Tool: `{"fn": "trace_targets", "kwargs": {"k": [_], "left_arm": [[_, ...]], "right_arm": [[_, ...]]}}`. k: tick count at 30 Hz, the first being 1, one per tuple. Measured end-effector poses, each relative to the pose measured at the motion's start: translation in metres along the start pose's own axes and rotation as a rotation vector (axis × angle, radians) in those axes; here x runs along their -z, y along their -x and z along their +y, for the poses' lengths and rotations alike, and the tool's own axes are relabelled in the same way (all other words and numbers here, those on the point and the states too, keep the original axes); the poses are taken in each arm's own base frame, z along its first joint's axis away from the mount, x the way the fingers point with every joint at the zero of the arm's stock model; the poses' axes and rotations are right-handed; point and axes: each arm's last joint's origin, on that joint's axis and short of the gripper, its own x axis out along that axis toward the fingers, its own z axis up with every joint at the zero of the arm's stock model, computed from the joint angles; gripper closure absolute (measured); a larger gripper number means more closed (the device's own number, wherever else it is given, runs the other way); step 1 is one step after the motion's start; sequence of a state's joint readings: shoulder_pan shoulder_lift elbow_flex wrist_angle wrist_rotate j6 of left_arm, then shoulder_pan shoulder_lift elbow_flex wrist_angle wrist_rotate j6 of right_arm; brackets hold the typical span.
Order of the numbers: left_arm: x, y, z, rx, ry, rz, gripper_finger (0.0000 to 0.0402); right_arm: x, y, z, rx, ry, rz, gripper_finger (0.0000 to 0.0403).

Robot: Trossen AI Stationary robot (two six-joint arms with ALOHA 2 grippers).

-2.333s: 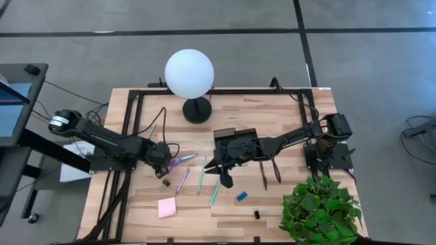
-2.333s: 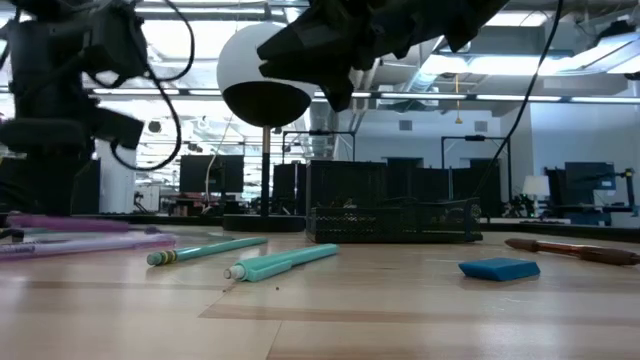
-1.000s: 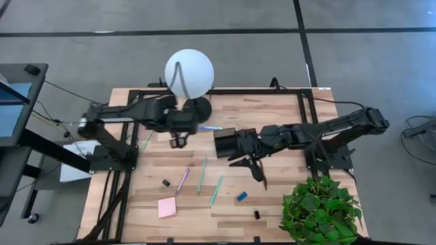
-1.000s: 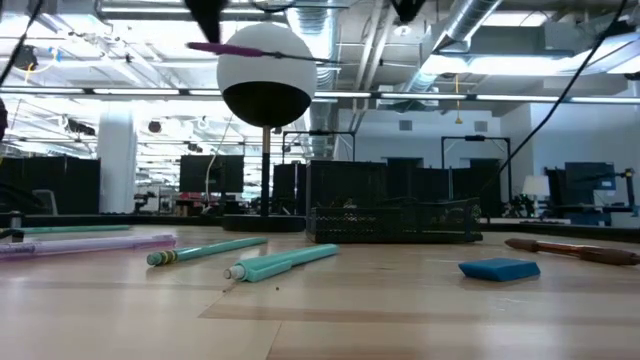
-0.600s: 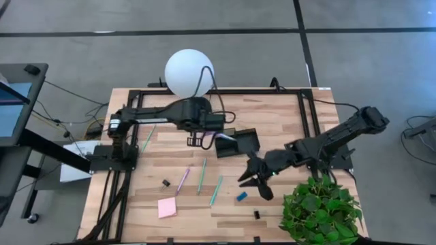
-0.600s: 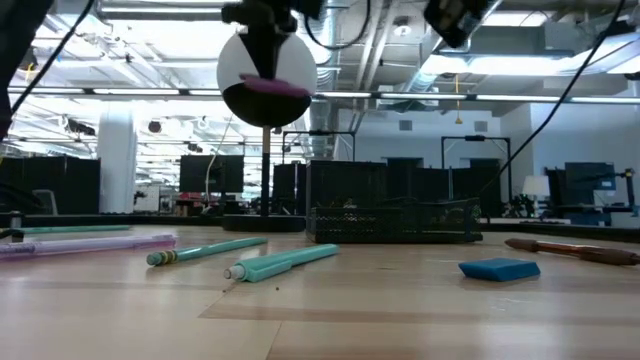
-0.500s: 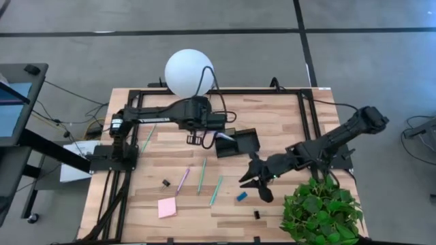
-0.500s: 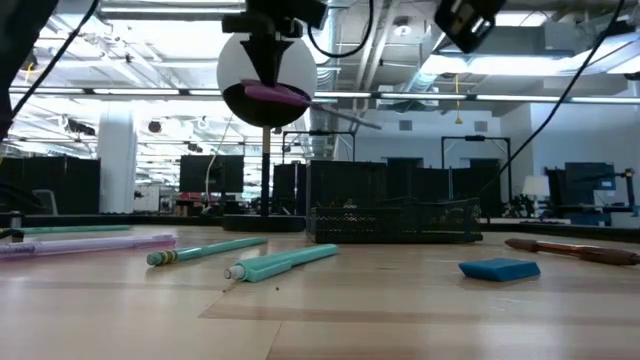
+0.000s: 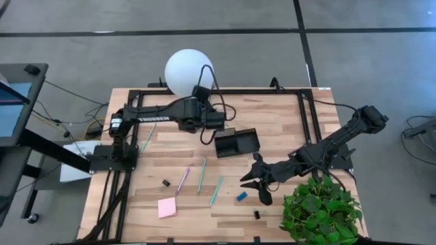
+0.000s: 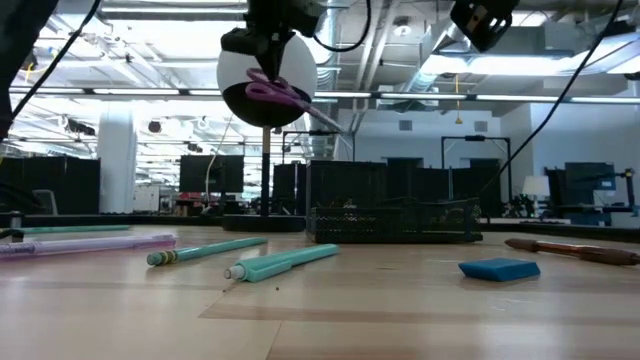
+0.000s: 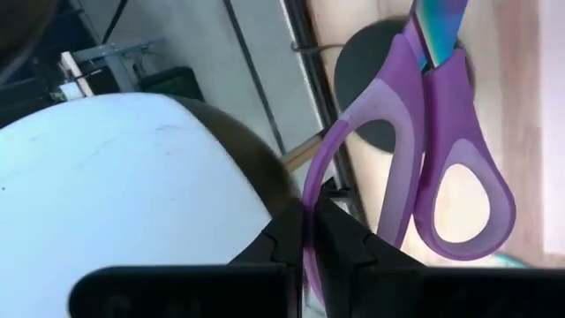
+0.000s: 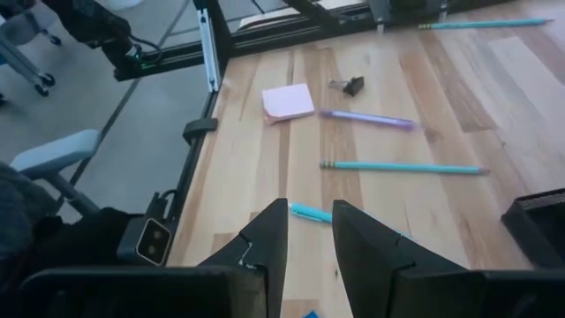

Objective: Pick and place office supplies into organizer
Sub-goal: Put the purple scissors into the black desk organizer

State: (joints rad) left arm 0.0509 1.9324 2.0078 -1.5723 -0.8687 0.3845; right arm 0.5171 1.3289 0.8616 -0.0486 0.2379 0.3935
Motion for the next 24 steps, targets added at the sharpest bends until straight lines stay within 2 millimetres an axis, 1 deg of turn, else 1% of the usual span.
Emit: {"fn": "trace_targets", "kwargs": {"k": [8, 10, 16, 19, 22, 24], "left_arm": [[-0.001, 0.002, -0.001, -0.021, 0.006, 0.003, 0.0401], [-0.001, 0.004, -0.003, -0.023, -0.017, -0.004, 0.0401], [-0.008, 0.024, -0.017, -0.080, -0.118, -0.040, 0.0401], [-0.011, 0.030, -0.023, -0.101, -0.120, -0.056, 0.0401], [-0.020, 0.028, -0.027, -0.158, -0.093, -0.038, 0.0401], [-0.026, 0.022, -0.032, -0.160, -0.118, -0.014, 0.0401]], "right_arm": [[0.000, 0.000, 0.000, -0.002, -0.001, -0.005, 0.0315], [-0.001, 0.000, 0.000, -0.002, -0.001, -0.005, 0.0315], [-0.002, 0.000, 0.001, -0.007, -0.004, -0.017, 0.0315], [-0.003, 0.000, 0.001, -0.012, -0.002, -0.029, 0.0315], [-0.003, 0.000, 0.001, -0.013, -0.001, -0.031, 0.0315], [-0.003, 0.000, 0.001, -0.013, -0.001, -0.031, 0.0315]]}}
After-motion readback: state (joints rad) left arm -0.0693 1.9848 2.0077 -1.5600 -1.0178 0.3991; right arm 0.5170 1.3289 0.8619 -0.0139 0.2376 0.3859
